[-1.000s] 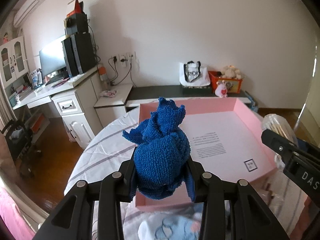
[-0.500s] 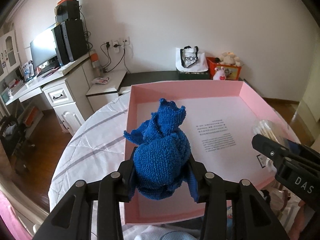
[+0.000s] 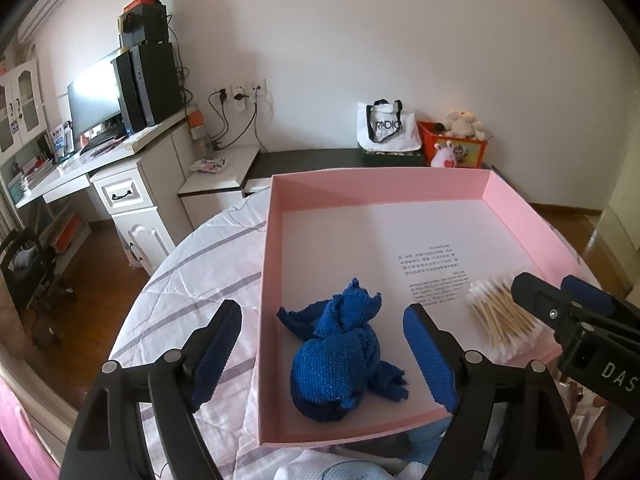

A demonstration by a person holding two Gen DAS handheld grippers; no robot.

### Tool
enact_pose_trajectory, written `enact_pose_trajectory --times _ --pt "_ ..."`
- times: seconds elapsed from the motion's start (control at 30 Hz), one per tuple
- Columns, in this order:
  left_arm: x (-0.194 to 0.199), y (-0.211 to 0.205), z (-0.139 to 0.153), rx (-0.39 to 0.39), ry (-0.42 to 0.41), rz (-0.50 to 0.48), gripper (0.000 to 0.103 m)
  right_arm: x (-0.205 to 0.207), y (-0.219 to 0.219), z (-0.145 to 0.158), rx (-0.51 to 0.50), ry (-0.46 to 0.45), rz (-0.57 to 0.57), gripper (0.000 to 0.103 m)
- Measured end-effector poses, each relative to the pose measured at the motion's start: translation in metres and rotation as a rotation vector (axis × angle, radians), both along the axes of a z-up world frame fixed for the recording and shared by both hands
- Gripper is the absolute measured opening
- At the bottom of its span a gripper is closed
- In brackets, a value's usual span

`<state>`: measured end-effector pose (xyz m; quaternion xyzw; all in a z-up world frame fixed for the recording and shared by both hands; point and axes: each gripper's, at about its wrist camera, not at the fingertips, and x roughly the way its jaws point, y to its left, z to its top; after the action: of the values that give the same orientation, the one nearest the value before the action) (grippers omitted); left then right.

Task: Organize soft objects
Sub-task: 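Lower both items into the pink tray and open both grippers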

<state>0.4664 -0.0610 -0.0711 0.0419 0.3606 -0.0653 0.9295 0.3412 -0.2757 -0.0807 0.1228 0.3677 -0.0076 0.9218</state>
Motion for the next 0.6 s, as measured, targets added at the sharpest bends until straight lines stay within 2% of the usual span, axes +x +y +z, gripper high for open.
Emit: enact_pose_trajectory --times 0.5,0.6 --pt "-0.031 -0.001 0.007 0.016 0.005 0.022 0.081 -0.015 -0.001 0.008 -0.005 -0.009 -0.034 0.082" --pt "-0.041 -0.001 0.01 0.019 0.003 0.027 0.081 -0.025 0.0 0.015 -0.018 -0.023 -0.041 0.086"
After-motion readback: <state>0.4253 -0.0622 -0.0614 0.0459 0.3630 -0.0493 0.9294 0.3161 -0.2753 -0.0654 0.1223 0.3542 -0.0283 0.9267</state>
